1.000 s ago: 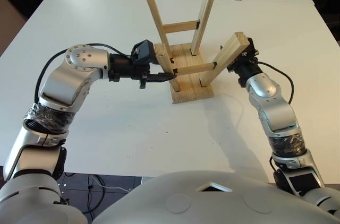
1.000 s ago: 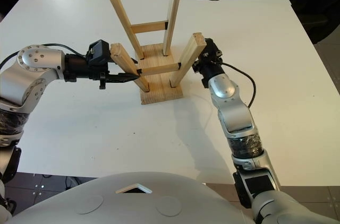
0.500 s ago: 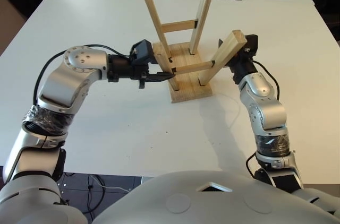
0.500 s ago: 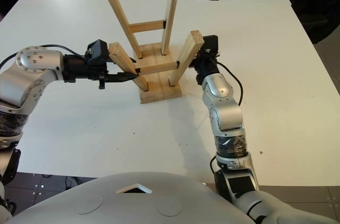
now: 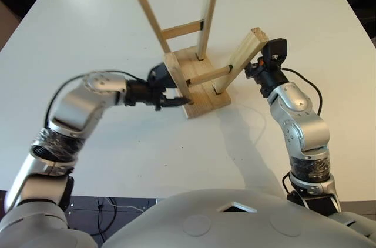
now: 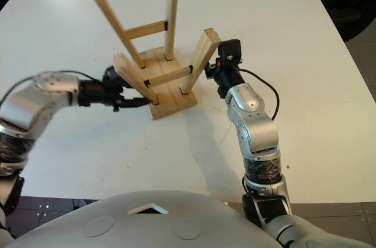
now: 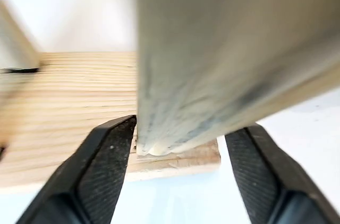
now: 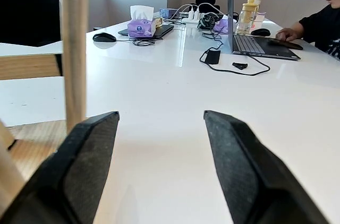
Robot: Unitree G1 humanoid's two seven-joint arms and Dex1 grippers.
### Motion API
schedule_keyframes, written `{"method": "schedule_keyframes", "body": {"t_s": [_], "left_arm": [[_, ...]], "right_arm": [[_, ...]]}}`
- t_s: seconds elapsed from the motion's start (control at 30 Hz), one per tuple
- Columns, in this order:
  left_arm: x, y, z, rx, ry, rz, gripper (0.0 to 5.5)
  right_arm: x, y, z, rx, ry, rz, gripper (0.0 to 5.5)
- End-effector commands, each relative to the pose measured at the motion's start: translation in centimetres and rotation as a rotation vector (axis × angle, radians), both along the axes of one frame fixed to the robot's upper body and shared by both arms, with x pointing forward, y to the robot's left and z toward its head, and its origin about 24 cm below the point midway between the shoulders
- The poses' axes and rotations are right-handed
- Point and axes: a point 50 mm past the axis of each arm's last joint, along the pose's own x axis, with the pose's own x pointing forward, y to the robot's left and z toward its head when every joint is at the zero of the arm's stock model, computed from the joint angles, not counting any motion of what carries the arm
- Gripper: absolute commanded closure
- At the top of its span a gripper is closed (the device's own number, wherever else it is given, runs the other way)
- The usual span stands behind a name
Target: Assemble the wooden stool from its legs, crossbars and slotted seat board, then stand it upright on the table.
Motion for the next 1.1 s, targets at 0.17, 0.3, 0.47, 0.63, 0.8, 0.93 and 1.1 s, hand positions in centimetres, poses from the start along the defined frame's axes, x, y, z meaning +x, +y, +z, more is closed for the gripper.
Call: {"method": "schedule_keyframes", "body": {"t_s": [0.17,0.3,0.47,0.63,0.8,0.93,1.1], "left_arm": [[-1.7,-6.0,0.0,-0.181,-0.015,-0.106,2.43],[-2.6,-9.7,0.2,-0.267,0.009,-0.125,2.43],[-2.6,-8.9,-0.7,-0.195,-0.036,-0.066,2.43],[-4.1,-2.7,-3.2,0.031,-0.107,-0.046,2.43],[-6.9,1.5,-3.7,-0.009,-0.028,0.019,2.43],[-7.6,6.3,-4.0,0.046,-0.018,0.178,2.43],[-3.7,10.4,-4.8,0.127,-0.169,0.464,2.43]], "right_arm": [[1.8,-3.9,1.2,-0.086,-0.064,-0.041,2.53],[3.1,-7.2,0.7,-0.208,-0.049,-0.104,2.53],[3.0,-8.1,-1.0,-0.301,-0.003,-0.047,2.53],[1.5,-7.7,-2.1,-0.378,0.037,0.058,2.53],[0.0,-6.1,-2.5,-0.411,0.062,0.197,2.53],[-3.2,-8.2,-3.6,-0.454,0.196,0.292,2.53],[-7.4,-11.3,-4.4,-0.468,0.372,0.415,2.53]]}}
